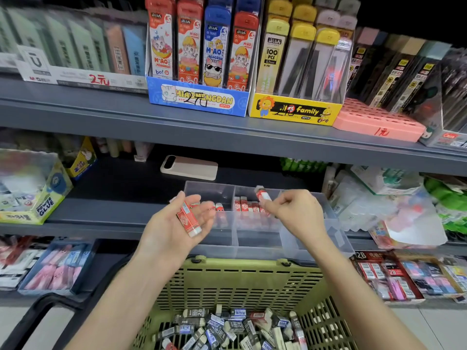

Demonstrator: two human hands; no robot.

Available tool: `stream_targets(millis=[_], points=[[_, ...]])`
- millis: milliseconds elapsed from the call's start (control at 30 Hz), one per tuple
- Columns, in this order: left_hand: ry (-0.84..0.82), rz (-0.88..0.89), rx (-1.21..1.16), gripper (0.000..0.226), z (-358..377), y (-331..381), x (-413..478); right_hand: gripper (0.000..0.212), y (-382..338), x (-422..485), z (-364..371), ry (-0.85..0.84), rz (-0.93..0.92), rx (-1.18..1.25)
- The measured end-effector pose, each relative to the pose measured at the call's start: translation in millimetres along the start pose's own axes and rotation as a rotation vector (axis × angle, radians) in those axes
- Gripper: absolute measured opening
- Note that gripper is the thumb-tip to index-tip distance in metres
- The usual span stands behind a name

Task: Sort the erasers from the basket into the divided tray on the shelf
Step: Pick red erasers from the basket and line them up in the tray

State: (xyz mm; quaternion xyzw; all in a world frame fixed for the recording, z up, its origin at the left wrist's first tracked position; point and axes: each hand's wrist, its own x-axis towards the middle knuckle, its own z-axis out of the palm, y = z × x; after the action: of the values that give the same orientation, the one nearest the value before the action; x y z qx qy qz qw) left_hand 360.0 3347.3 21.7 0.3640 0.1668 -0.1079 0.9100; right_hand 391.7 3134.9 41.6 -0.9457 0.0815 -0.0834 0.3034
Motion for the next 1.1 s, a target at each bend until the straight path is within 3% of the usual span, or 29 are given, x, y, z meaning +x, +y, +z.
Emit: stream_targets(millis=[200, 333, 567, 667, 733, 833, 933, 1000, 1100], points=[[-0.008, -0.062, 0.077, 0.046, 4, -4, -7, 0.044, 1, 45, 31, -0.127, 0.041, -0.428], [-0.028, -0.058, 0.076, 0.033, 3, -6, -5, 0.03, -1, 50, 43, -0.205, 0.105, -0.475], [-0.032, -0.026, 0.088, 0.02, 4, -9, -3, 0.021, -1, 50, 45, -0.329, 0.033, -0.544], [-0.063, 0.005, 0.099, 0.021, 3, -10, -3, 0.033, -8, 34, 40, -0.132, -0.083, -0.546], [-0.085, 0.032, 0.083, 0.023, 4, -10, -2, 0.035, -14, 7, 36, 0.01, -0.224, -0.245], [-0.083, 0.078, 0.073, 0.026, 8, -13, -1, 0.034, -32, -44, 36, -0.237, -0.269, 0.293], [-0.101, 0.09, 0.105, 0.028, 16, -24, -4, 0.026, -34, -69, 47, -0.28, -0.196, 0.453], [-0.139, 0.12, 0.183, 0.025, 17, -31, -8, 0.015, -30, -71, 46, -0.249, -0.09, 0.709], [-0.2, 0.24, 0.548, 0.029, 12, -35, -12, 0.014, -16, -65, 35, -0.262, 0.071, 1.078]])
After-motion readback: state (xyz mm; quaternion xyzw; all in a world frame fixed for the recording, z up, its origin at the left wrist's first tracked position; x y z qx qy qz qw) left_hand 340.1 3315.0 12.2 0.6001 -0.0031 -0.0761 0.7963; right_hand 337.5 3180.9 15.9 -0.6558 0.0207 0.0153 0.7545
